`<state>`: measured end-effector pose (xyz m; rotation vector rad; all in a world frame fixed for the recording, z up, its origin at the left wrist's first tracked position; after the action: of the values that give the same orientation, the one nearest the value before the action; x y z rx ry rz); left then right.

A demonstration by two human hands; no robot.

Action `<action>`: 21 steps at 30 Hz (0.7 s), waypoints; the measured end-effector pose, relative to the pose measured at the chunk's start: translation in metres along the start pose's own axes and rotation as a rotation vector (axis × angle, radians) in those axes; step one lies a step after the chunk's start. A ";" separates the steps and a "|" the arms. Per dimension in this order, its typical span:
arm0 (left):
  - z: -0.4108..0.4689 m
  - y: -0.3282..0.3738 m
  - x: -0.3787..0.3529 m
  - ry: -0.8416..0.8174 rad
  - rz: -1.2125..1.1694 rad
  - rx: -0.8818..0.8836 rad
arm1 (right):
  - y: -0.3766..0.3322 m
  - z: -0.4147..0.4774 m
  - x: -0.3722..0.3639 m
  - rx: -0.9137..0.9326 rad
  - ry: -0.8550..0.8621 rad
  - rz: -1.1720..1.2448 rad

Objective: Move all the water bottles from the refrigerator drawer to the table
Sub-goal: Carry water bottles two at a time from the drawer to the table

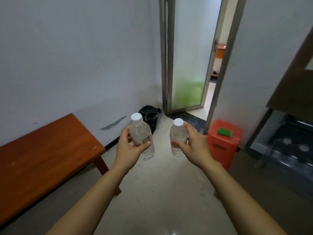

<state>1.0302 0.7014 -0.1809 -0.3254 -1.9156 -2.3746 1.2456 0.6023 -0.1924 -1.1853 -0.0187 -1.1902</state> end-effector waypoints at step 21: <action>0.162 -0.164 0.500 0.632 0.116 0.143 | -0.354 -0.011 -0.484 0.252 -0.396 0.313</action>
<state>0.5310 0.9331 -0.2011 0.2864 -1.6818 -1.9272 0.7729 0.9699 -0.2260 -1.1341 -0.2652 -0.6465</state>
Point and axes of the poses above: each hand's wrist, its own z-axis towards the middle knuckle, its own x-axis out of the back of the hand, y = z × x, the point moved 1 cm from there along z, towards the middle knuckle, and after that the axes turned 14 degrees about y, right-handed, at the moved point
